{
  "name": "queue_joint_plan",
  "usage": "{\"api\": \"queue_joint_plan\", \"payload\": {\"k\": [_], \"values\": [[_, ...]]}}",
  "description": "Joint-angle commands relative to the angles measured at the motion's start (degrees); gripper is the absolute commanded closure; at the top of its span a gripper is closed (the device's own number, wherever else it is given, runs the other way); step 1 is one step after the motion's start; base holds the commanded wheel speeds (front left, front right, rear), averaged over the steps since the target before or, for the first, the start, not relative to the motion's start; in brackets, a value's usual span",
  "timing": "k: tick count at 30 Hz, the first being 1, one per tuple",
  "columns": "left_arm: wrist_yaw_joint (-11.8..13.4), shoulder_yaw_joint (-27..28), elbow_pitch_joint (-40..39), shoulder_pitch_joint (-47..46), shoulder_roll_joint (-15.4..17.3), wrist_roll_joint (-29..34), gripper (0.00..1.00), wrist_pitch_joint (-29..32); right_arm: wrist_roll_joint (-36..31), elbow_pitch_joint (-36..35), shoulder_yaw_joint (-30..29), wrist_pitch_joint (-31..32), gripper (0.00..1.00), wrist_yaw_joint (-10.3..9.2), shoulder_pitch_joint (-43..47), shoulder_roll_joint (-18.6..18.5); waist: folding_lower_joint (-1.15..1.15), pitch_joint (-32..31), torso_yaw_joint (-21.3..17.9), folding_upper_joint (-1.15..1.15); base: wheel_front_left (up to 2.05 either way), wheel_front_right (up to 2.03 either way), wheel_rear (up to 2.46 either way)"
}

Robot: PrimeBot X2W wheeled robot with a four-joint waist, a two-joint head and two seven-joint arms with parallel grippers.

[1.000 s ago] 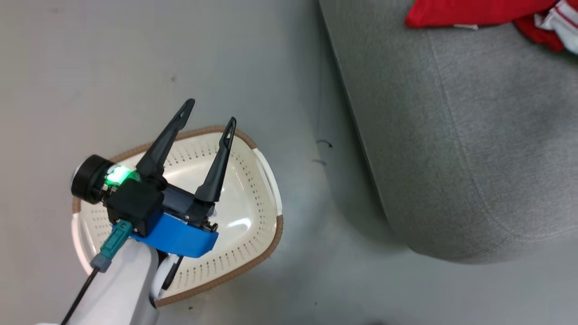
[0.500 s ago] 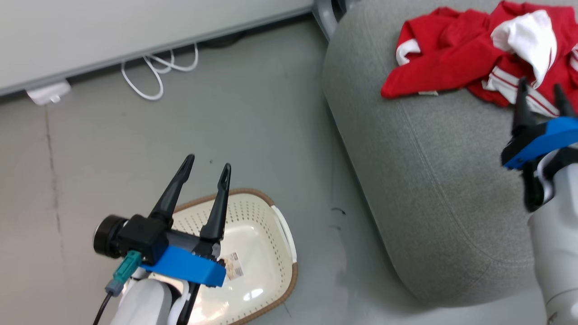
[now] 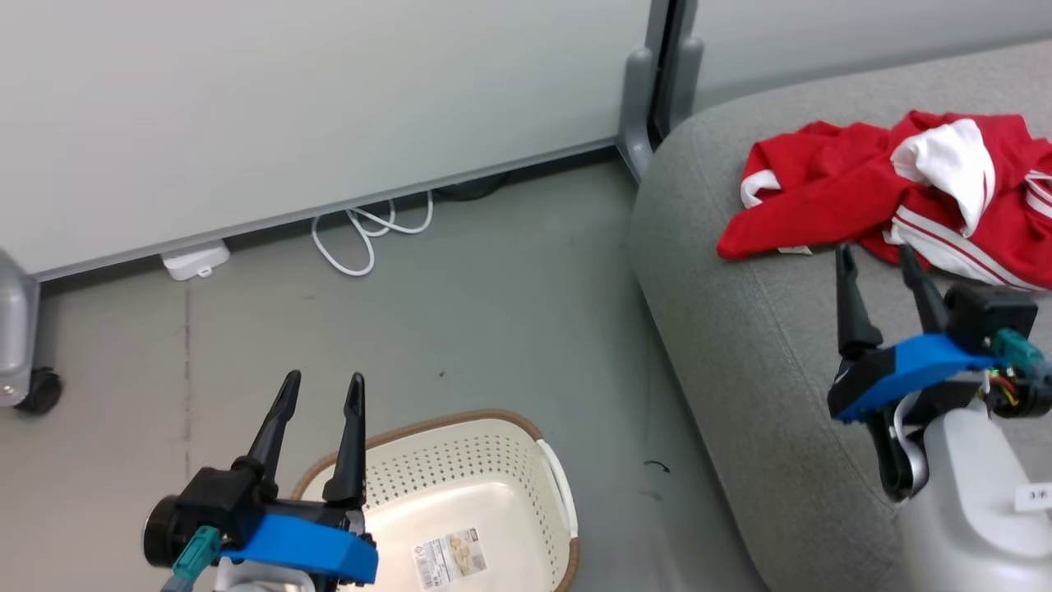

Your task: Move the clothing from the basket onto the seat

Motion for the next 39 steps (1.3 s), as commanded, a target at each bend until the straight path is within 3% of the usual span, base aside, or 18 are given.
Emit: {"api": "queue_joint_plan", "payload": {"k": [1, 9, 16, 26, 39], "values": [[-0.41, 0.72, 0.28, 0.8, -0.31, 0.15, 0.0, -0.26, -0.03, -2.11, 0.43, 0.53, 0.0, 0.03, 2.51, 0.38, 0.02, -1.32, 1.39, 0.0, 0.0, 0.0, 0.0], [-0.29, 4.46, 0.77, 2.6, -1.15, 0.58, 0.0, -0.27, -1.18, -15.37, 3.79, 3.69, 0.0, 0.03, 13.05, 2.07, 0.02, -3.62, 5.04, 0.0, 0.0, 0.0, 0.0], [-0.25, 6.86, 1.58, 4.19, -1.55, 1.13, 0.0, -0.27, -0.77, -21.85, 5.8, 5.64, 0.0, 0.03, 20.22, 2.74, 0.02, -5.29, 7.71, 0.0, 0.0, 0.0, 0.0], [-0.25, 7.73, 3.06, 5.29, -1.0, 1.07, 0.0, -0.27, 2.7, -24.45, 6.95, 6.62, 0.0, 0.03, 25.38, 2.88, 0.02, -6.24, 9.68, 0.0, 0.0, 0.0, 0.0], [-0.25, 7.64, 4.97, 4.84, -0.64, 0.66, 0.0, -0.27, 3.76, -23.11, 6.97, 5.98, 0.0, 0.03, 25.3, 2.89, 0.02, -5.35, 9.5, 0.0, 0.0, 0.0, 0.0]]}}
